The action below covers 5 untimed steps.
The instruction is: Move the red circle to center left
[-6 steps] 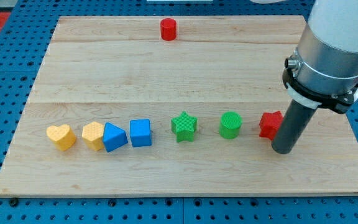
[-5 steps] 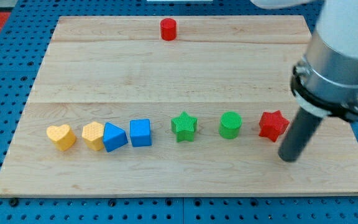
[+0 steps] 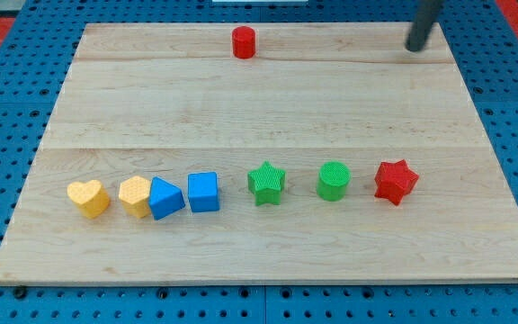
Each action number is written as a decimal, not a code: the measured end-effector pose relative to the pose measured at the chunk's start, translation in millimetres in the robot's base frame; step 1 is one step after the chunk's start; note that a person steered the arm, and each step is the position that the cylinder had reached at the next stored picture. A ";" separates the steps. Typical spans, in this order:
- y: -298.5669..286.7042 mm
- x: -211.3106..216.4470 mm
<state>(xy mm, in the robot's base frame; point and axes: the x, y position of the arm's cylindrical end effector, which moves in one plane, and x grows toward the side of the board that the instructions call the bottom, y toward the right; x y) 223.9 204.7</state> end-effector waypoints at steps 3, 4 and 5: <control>-257.4 26.1; -331.4 75.7; -390.0 101.3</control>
